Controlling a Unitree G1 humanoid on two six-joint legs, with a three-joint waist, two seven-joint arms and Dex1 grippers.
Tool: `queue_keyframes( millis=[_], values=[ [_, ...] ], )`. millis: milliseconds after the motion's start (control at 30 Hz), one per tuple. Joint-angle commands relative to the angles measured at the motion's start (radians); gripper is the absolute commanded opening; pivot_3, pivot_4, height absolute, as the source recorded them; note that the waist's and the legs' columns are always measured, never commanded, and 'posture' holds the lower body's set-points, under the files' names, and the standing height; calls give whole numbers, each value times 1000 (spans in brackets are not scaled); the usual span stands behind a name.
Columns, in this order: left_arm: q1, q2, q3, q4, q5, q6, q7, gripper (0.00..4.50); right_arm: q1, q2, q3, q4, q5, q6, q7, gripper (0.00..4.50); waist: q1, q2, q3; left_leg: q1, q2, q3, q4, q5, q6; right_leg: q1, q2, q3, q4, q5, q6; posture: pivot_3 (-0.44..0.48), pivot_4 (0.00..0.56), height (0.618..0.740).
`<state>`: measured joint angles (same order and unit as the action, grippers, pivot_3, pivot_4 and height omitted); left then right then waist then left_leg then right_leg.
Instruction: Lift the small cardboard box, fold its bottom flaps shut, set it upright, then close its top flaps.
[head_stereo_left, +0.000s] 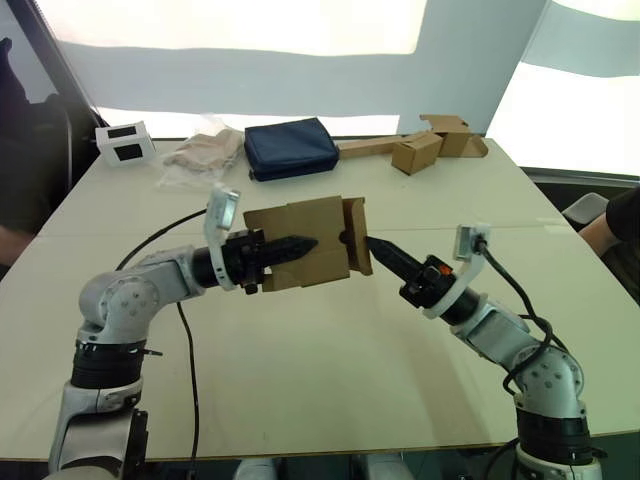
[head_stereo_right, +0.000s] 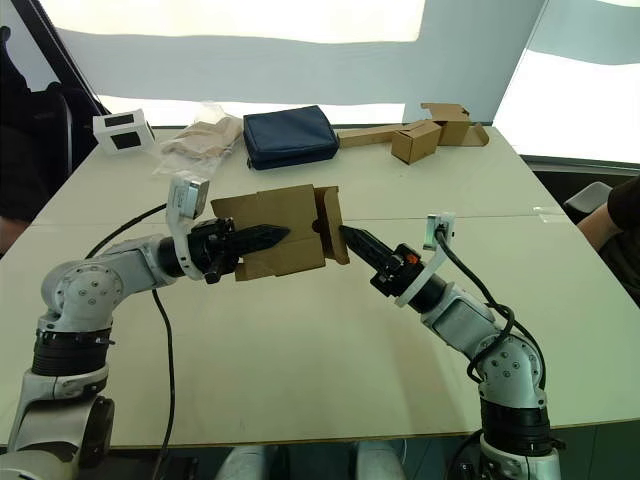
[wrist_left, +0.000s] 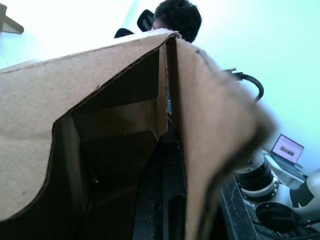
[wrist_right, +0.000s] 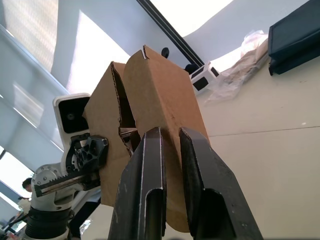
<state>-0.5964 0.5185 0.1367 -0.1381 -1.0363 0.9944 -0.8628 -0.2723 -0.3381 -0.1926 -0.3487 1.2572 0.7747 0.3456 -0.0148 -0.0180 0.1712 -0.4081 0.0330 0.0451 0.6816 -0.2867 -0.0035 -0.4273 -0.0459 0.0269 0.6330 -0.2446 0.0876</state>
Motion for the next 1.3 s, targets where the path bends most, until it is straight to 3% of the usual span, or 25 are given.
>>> queue_keyframes(
  millis=[33,300,567,900,1033,1300],
  values=[
    [-8,0,23,-35,-26,-5,0,0,-19,-13,14,-52,-54,-27,5,508,0,0,0,0,0,0,0,0,0,0,0,0,0,0,0,0,150,740],
    [-4,-12,5,-35,-13,-9,12,0,-63,-2,80,-135,-130,-29,-33,508,0,0,0,0,0,0,0,0,0,0,0,0,0,0,0,0,150,740],
    [-1,-24,-12,-30,12,-21,11,0,-86,-8,104,-193,-72,16,-78,508,1,0,0,0,0,0,0,0,0,0,0,0,0,0,0,0,150,740],
    [-8,-26,3,-32,4,-12,11,0,-60,-65,-60,-99,170,39,-140,508,1,0,0,0,0,0,0,0,0,0,0,0,0,0,0,0,150,740],
    [-6,-26,9,-41,-6,-5,11,0,-45,-71,-97,-52,191,26,-162,508,1,0,0,0,0,0,0,0,0,0,-1,0,0,0,0,0,150,740],
    [-13,-24,8,-40,-11,-3,11,0,-65,-45,32,-79,52,37,-174,508,-3,0,0,0,0,0,-1,0,0,0,1,0,0,0,0,0,150,740]
  ],
)
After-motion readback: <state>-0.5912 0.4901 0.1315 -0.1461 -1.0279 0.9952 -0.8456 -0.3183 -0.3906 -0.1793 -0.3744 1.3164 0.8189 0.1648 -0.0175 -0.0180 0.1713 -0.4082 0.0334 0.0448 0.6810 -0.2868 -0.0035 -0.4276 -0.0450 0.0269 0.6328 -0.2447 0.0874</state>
